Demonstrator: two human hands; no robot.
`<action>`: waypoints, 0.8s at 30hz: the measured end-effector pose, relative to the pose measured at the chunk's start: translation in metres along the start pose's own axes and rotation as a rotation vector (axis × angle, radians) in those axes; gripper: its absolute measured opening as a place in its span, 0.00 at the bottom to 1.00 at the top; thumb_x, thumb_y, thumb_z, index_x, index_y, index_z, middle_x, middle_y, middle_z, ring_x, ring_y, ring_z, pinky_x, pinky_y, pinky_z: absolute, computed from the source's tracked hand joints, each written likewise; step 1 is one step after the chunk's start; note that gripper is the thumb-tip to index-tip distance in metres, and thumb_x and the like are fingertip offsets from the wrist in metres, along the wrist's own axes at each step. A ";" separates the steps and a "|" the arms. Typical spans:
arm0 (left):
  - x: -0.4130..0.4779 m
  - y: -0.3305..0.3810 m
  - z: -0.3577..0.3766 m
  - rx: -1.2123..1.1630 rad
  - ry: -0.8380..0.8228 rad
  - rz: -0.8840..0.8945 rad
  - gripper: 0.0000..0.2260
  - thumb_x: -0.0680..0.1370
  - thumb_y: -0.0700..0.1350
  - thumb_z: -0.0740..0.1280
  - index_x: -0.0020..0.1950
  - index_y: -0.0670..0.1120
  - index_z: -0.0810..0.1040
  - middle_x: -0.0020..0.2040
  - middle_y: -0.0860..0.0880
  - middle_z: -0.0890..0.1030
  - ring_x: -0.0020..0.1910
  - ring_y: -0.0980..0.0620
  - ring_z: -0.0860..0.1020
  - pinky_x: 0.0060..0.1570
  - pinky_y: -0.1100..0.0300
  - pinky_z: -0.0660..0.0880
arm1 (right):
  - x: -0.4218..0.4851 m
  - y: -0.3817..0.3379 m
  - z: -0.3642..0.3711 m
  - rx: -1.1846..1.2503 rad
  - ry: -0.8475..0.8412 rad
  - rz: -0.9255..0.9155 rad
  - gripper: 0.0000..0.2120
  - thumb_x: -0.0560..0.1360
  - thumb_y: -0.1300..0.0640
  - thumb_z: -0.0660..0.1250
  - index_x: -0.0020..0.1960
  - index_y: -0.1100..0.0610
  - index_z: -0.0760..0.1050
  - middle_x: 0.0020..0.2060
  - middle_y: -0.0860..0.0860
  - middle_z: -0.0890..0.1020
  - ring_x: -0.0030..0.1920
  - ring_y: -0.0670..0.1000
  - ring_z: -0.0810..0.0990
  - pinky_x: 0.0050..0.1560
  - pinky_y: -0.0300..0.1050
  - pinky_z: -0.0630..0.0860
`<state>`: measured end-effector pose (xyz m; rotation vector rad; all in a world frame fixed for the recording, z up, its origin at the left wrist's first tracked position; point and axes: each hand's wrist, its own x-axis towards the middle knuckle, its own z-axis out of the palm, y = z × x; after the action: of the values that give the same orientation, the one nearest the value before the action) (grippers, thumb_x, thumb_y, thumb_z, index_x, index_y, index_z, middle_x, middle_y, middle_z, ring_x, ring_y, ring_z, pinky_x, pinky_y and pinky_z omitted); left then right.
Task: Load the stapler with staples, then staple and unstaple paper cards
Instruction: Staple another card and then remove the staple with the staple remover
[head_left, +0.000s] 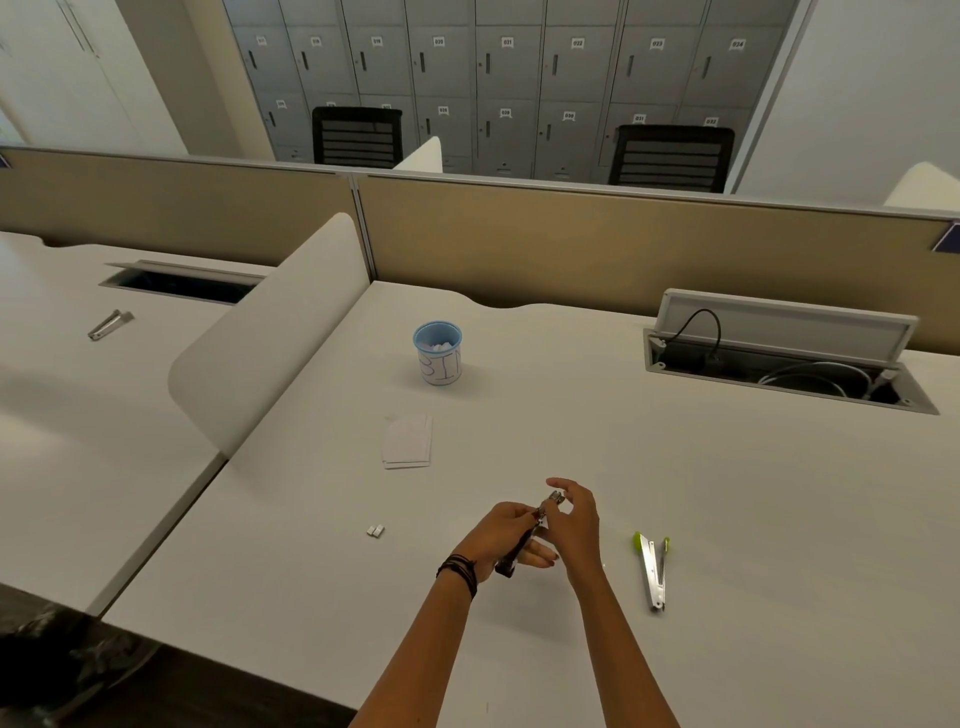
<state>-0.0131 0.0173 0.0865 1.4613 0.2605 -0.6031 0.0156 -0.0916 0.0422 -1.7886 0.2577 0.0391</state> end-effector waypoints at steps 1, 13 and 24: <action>0.000 0.001 0.000 -0.005 0.003 0.006 0.14 0.82 0.45 0.56 0.59 0.37 0.74 0.46 0.43 0.82 0.33 0.52 0.83 0.40 0.60 0.82 | 0.000 -0.001 -0.001 0.008 0.033 -0.010 0.10 0.74 0.65 0.63 0.52 0.56 0.77 0.51 0.48 0.74 0.57 0.49 0.72 0.56 0.51 0.76; -0.004 0.001 -0.003 0.001 -0.031 0.059 0.13 0.82 0.43 0.54 0.62 0.41 0.72 0.50 0.41 0.82 0.34 0.51 0.82 0.42 0.58 0.82 | 0.003 0.002 -0.012 0.361 0.039 0.355 0.11 0.77 0.54 0.64 0.58 0.54 0.70 0.52 0.55 0.80 0.53 0.56 0.80 0.53 0.53 0.78; -0.008 -0.002 -0.004 -0.130 -0.027 -0.036 0.12 0.80 0.44 0.59 0.56 0.38 0.77 0.53 0.37 0.81 0.47 0.48 0.83 0.46 0.59 0.81 | 0.000 -0.005 -0.019 0.507 0.157 0.215 0.17 0.75 0.68 0.63 0.63 0.60 0.68 0.49 0.61 0.82 0.42 0.58 0.83 0.46 0.51 0.80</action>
<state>-0.0200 0.0235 0.0890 1.3247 0.3001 -0.6236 0.0145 -0.1091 0.0520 -1.2552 0.5239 -0.0139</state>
